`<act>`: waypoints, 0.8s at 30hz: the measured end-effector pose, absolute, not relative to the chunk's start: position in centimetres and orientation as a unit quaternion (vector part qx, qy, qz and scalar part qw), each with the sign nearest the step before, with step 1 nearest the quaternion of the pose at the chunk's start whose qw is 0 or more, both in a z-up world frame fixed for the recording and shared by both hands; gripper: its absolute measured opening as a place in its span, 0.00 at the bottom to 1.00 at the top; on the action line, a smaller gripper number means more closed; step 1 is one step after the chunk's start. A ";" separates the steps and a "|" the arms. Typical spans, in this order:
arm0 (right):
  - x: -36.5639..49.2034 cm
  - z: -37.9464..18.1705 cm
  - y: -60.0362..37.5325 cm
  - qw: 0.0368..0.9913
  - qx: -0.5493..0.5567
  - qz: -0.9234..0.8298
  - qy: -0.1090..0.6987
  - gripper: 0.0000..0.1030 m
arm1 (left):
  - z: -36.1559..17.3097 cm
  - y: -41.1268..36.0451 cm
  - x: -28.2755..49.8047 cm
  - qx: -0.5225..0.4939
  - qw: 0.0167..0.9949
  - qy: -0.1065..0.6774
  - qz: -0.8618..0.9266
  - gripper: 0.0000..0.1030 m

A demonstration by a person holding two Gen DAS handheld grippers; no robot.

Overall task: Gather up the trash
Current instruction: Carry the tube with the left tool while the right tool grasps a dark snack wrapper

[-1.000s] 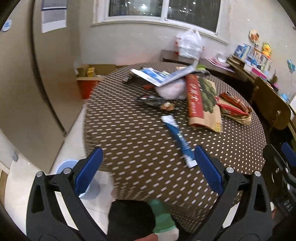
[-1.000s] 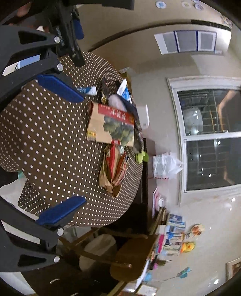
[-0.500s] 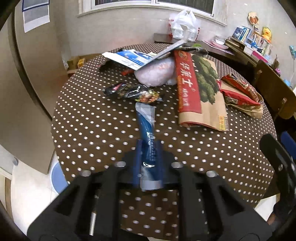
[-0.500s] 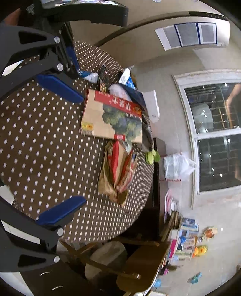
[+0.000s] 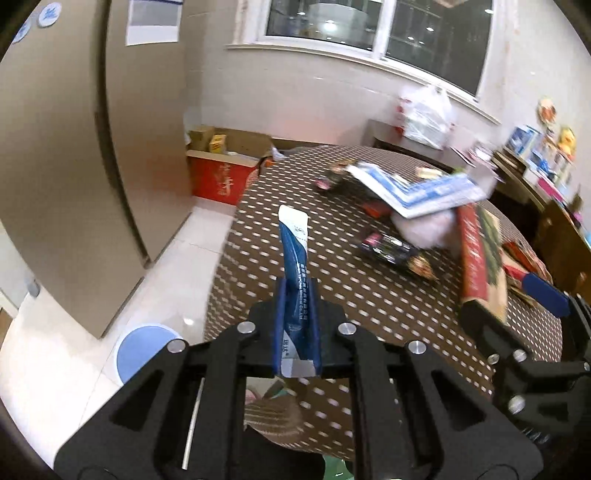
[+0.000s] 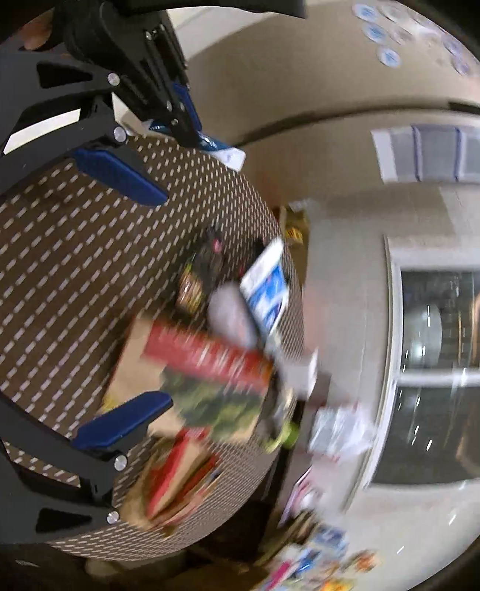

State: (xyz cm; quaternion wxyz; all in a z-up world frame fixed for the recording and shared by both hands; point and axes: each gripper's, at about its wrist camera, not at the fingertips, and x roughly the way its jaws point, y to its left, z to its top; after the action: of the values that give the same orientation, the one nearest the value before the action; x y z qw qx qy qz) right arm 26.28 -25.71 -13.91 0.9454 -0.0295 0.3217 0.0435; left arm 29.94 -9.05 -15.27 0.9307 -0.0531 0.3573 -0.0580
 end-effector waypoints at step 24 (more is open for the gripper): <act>37.9 -17.9 -23.9 0.892 -0.051 0.079 0.443 0.25 | -16.9 -6.6 32.7 -0.071 0.923 0.369 -0.084 0.12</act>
State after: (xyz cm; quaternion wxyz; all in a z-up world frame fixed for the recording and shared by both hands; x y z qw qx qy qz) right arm 37.91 -23.89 -17.86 0.8918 -0.0507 0.4427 0.0786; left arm 32.67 -6.64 -16.89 0.9228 -0.0708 0.3694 -0.0837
